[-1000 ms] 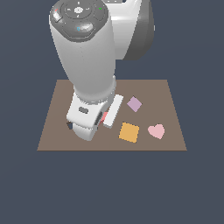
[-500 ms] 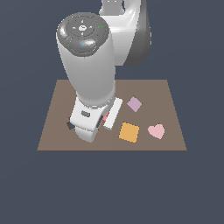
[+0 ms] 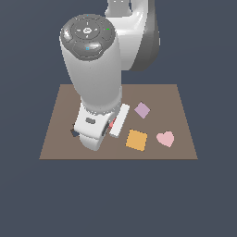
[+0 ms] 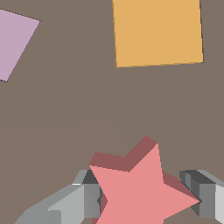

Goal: Insert a designated object into the corresponding slot on a board.

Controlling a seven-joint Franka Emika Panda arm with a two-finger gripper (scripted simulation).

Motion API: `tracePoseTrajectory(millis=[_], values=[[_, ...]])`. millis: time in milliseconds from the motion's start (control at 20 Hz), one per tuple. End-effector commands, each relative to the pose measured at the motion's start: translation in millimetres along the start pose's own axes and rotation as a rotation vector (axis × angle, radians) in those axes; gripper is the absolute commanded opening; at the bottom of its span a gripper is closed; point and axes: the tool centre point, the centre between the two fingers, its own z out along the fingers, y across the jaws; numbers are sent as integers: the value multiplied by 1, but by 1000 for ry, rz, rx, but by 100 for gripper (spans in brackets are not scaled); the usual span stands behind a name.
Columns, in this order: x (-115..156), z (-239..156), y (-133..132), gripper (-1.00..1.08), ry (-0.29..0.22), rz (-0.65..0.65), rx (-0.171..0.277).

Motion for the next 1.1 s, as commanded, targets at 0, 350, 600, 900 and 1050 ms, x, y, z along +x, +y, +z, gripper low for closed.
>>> tracePoseTrajectory(millis=[0, 350, 600, 900, 1050], values=[[0, 0, 0, -100, 0, 0, 0], [0, -3, 0, -100, 0, 4, 1], [-4, -3, 1, -100, 0, 44, 1], [-13, -3, 2, -100, -1, 150, 1], [-20, -4, 3, -100, -1, 227, 0]])
